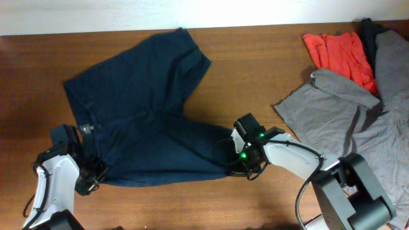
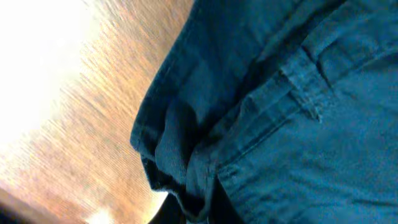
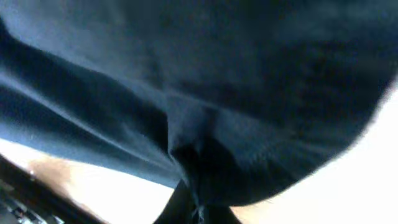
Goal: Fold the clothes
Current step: 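Stretch the shorts, moving the right gripper up toward the far edge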
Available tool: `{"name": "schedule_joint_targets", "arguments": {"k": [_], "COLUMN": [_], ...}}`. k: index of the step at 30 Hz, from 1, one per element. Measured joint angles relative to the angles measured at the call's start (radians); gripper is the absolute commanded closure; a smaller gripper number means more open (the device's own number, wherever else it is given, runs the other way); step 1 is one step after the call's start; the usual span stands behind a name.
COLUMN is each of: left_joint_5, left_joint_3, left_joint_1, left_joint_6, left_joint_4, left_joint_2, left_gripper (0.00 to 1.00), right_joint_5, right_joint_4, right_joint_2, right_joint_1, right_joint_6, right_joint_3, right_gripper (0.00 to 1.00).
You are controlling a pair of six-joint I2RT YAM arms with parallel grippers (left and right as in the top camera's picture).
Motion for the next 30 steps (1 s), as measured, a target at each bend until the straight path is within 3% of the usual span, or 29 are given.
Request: {"name": "schedule_joint_targets", "arguments": {"k": [10, 18, 23, 27, 30], "left_joint_5": [0.233, 0.459, 0.536, 0.579, 0.612], "left_joint_3": [0.074, 0.095, 0.103, 0.110, 0.129], "left_joint_1": [-0.015, -0.019, -0.019, -0.019, -0.021], "left_joint_6": [0.100, 0.201, 0.222, 0.212, 0.174], "left_joint_4": [-0.182, -0.373, -0.414, -0.273, -0.044], "left_joint_2": [-0.029, -0.300, -0.451, -0.439, -0.359], "left_gripper": [1.00, 1.00, 1.00, 1.00, 1.00], "right_joint_5": [0.143, 0.222, 0.262, 0.270, 0.291], "right_joint_4": [-0.413, -0.686, -0.666, -0.540, -0.407], "right_joint_2": [-0.391, -0.618, -0.616, -0.509, -0.353], "right_joint_1": [-0.131, -0.212, -0.232, -0.232, -0.232], "right_joint_6": [-0.008, -0.010, -0.058, -0.145, -0.200], "right_joint_3": [0.229, 0.407, 0.533, 0.621, 0.663], "right_gripper": [0.96, 0.96, 0.96, 0.96, 0.96]}}
